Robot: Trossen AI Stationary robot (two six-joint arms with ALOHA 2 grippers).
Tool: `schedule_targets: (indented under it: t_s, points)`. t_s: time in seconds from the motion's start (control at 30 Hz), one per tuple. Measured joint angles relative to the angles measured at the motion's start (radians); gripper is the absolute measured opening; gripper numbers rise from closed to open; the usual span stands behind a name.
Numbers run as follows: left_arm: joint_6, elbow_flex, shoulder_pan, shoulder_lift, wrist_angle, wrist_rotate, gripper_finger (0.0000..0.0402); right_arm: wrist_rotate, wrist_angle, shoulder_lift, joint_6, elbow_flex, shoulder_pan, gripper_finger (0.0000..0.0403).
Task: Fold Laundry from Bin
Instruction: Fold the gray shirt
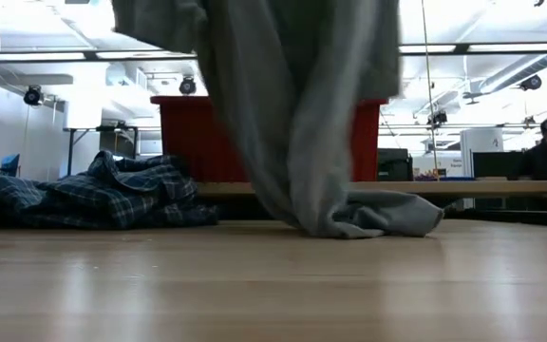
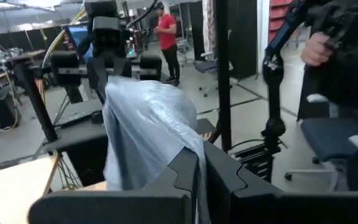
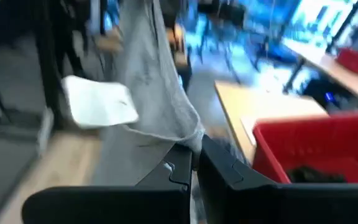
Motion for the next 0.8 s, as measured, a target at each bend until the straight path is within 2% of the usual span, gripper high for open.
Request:
schedule_targets:
  t_s: [0.07, 0.2, 0.27, 0.37, 0.43, 0.5, 0.57, 0.7, 0.77, 0.8]
  points:
    - [0.012, -0.002, 0.000, 0.047, 0.025, -0.027, 0.0000, 0.080, -0.069, 0.013, -0.020, -0.011, -0.003, 0.0009]
    - [0.023, -0.003, 0.008, 0.167, 0.030, -0.153, 0.0000, 0.443, -0.202, 0.057, -0.045, -0.050, -0.018, 0.0009]
    - [0.034, 0.014, 0.028, 0.226, 0.018, -0.238, 0.0000, 0.584, -0.281, 0.072, -0.069, -0.064, -0.035, 0.0009]
    - [0.036, 0.087, 0.084, 0.306, -0.027, -0.344, 0.0000, 0.701, -0.385, 0.080, -0.063, -0.073, -0.074, 0.0009]
    - [0.032, 0.081, 0.123, 0.327, -0.017, -0.395, 0.0000, 0.700, -0.432, 0.079, -0.036, -0.084, -0.105, 0.0009]
    - [0.001, 0.060, 0.156, 0.337, -0.027, -0.408, 0.0000, 0.651, -0.448, 0.073, 0.006, -0.105, -0.127, 0.0009]
    - [-0.062, 0.057, 0.171, 0.353, -0.041, -0.372, 0.0000, 0.527, -0.458, 0.057, 0.049, -0.137, -0.136, 0.0009]
    - [-0.107, 0.052, 0.133, 0.410, -0.136, -0.227, 0.0000, 0.209, -0.466, 0.025, 0.165, -0.245, -0.129, 0.0009]
    - [-0.114, 0.047, 0.094, 0.443, -0.217, -0.217, 0.0000, 0.110, -0.454, 0.015, 0.237, -0.331, -0.103, 0.0009]
    - [-0.114, 0.046, 0.074, 0.455, -0.259, -0.220, 0.0000, 0.102, -0.446, 0.014, 0.269, -0.380, -0.083, 0.0009]
